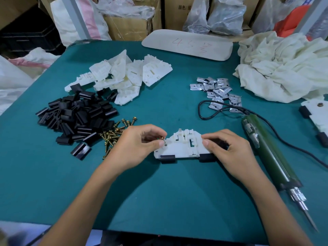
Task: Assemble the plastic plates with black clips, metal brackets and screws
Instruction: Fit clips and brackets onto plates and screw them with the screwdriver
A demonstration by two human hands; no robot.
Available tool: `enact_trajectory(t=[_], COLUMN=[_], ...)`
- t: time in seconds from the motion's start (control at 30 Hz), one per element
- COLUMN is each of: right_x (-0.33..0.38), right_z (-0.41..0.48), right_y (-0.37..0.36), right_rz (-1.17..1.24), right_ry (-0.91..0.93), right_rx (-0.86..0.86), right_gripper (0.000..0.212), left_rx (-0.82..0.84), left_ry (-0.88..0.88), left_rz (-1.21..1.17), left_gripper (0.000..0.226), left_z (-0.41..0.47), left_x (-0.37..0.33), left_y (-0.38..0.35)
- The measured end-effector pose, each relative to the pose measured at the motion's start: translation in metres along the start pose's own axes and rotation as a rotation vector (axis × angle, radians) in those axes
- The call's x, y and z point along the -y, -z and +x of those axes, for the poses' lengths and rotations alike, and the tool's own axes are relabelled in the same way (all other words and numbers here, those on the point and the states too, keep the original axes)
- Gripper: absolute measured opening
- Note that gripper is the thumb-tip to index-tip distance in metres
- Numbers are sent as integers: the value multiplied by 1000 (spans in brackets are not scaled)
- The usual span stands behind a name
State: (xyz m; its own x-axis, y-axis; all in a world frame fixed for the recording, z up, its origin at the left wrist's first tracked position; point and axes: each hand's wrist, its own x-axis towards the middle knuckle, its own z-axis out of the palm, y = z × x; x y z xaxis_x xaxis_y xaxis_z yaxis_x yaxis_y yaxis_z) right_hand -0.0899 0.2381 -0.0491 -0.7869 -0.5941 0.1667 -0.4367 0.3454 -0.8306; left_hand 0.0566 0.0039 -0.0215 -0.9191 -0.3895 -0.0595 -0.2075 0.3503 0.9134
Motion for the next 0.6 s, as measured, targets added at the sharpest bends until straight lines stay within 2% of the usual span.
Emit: enact_trajectory(t=[0.2, 0.37, 0.47, 0.6], right_x=[0, -1, -1, 1], right_z=[-1, -4, -3, -3], right_y=[0, 3, 4, 3], right_rz=[22, 42, 17, -39], right_ry=[13, 34, 37, 12], right_rx=[-5, 38, 43, 22], right_gripper=[11, 23, 17, 15], left_rx=[8, -2, 27, -34], left_ry=[6, -92, -136, -170], left_rz=[52, 259, 346, 327], left_gripper=[18, 19, 18, 9], left_z=[3, -1, -2, -2], left_x=[3, 2, 3, 3], left_y=[-2, -8, -10, -18])
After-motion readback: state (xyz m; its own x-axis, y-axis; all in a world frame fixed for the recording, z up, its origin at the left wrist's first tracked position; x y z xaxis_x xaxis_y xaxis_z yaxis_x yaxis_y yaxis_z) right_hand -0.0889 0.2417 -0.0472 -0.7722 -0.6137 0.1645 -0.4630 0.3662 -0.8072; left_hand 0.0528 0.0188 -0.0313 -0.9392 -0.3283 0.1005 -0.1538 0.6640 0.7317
